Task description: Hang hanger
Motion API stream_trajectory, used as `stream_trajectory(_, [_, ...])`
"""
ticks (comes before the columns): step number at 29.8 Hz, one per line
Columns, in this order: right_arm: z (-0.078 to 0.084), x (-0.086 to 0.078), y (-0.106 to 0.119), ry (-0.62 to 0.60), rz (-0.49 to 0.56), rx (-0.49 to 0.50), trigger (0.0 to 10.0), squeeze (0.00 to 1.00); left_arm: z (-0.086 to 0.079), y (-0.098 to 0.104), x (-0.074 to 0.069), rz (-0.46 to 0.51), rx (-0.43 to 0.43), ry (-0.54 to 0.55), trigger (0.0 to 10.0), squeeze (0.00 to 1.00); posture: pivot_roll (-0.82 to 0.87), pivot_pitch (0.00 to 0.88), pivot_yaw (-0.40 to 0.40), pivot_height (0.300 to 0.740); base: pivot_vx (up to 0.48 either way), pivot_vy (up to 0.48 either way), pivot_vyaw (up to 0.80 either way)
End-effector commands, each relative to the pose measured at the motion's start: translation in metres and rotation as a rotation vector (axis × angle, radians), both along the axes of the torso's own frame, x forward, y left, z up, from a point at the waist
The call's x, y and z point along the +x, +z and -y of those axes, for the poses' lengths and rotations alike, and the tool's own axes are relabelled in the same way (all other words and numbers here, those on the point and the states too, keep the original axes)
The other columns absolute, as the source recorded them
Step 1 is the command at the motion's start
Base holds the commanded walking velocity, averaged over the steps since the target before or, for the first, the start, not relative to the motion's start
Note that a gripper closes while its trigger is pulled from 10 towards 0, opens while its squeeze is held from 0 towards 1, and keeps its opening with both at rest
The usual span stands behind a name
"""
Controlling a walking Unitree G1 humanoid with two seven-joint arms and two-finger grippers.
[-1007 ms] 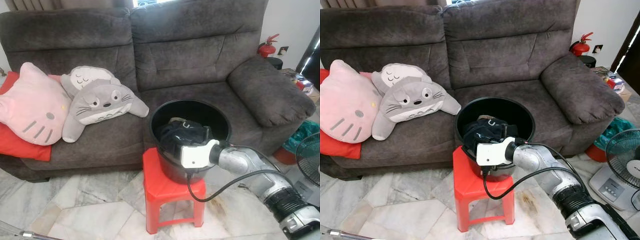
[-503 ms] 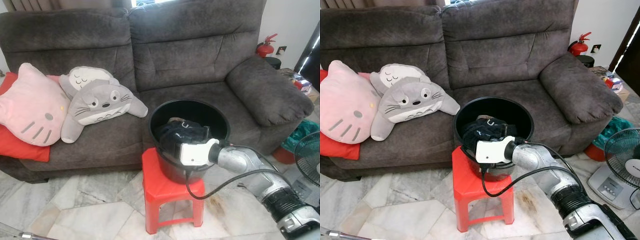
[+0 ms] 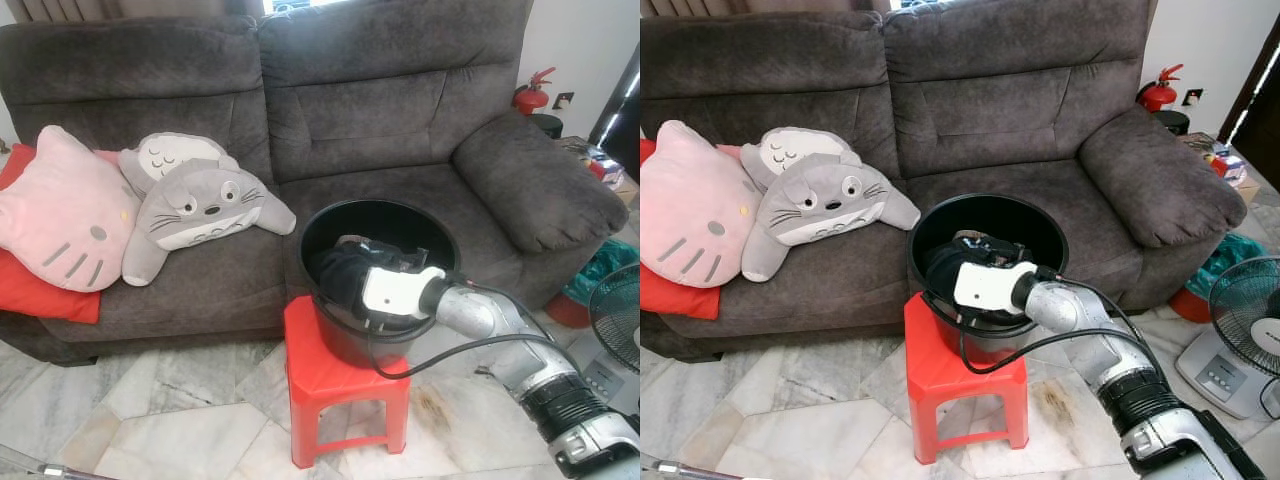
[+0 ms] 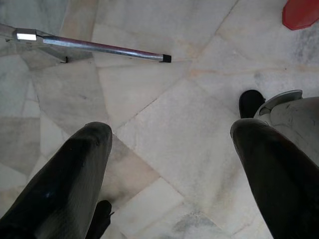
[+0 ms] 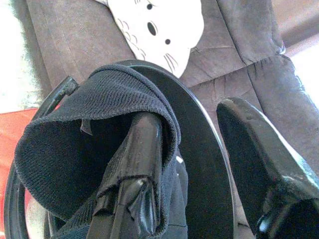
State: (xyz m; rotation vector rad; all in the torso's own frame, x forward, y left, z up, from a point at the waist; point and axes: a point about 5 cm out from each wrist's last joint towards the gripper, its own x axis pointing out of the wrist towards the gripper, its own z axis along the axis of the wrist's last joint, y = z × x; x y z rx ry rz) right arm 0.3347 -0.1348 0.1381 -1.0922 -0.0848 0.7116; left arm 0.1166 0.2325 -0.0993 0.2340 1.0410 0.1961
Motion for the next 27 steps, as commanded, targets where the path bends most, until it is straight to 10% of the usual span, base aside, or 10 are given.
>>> stream_trajectory(1, [-0.0017, -0.0007, 0.0038, -0.014, 0.004, 0.025, 10.0, 1.0, -0.0025, 0.0, -0.0022, -0.005, 0.006, 0.001, 10.0, 0.0, -0.18, 0.0, 0.073, 0.74, 0.0, 0.0, 0.0])
stream_trajectory(3, [-0.0003, -0.0005, 0.0035, -0.038, 0.001, 0.034, 10.0, 0.97, -0.0025, -0.0001, -0.0022, -0.005, 0.006, 0.001, 10.0, 0.0, -0.18, 0.0, 0.073, 0.74, 0.0, 0.0, 0.0])
stream_trajectory(4, [0.0003, -0.0003, 0.0035, -0.053, -0.003, 0.042, 10.0, 0.59, -0.0025, -0.0001, -0.0022, -0.005, 0.005, 0.001, 10.0, 0.0, -0.18, 0.0, 0.073, 0.74, 0.0, 0.0, 0.0])
stream_trajectory(5, [0.0012, 0.0, 0.0032, -0.078, -0.013, 0.063, 10.0, 0.0, -0.0025, -0.0001, -0.0022, -0.006, 0.005, 0.0, 10.0, 0.0, -0.18, 0.0, 0.073, 0.74, 0.0, 0.0, 0.0])
stream_trajectory(14, [0.0012, -0.0008, 0.0023, -0.117, -0.037, 0.097, 10.0, 0.0, -0.0025, -0.0001, -0.0022, -0.006, 0.005, -0.001, 10.0, 0.0, -0.18, 0.0, 0.073, 0.74, 0.0, 0.0, 0.0])
stream_trajectory(27, [-0.0011, -0.0017, -0.0031, -0.334, -0.233, 0.581, 10.0, 0.0, -0.0022, -0.0001, -0.002, -0.006, 0.005, -0.003, 10.0, 0.0, -0.18, 0.0, 0.072, 0.74, 0.0, 0.0, 0.0])
